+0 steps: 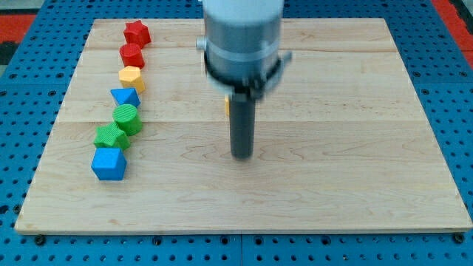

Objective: Slide green star along with green circle a bit up

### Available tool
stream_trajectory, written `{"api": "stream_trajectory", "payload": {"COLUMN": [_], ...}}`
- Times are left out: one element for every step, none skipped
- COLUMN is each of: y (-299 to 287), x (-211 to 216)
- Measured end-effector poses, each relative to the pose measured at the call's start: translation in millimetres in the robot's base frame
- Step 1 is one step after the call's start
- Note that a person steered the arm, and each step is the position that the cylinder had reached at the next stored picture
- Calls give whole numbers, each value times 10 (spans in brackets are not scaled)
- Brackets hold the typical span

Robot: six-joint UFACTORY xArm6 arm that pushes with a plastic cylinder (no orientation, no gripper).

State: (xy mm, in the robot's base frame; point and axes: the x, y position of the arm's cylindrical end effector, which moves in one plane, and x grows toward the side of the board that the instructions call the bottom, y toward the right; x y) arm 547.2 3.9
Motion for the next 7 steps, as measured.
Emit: {"api": "stream_trajectory", "payload": {"y": [-736, -1882, -2123, -1947, -1928, -1894, -1782], "x": [598, 485, -11, -195, -535, -614, -659]}}
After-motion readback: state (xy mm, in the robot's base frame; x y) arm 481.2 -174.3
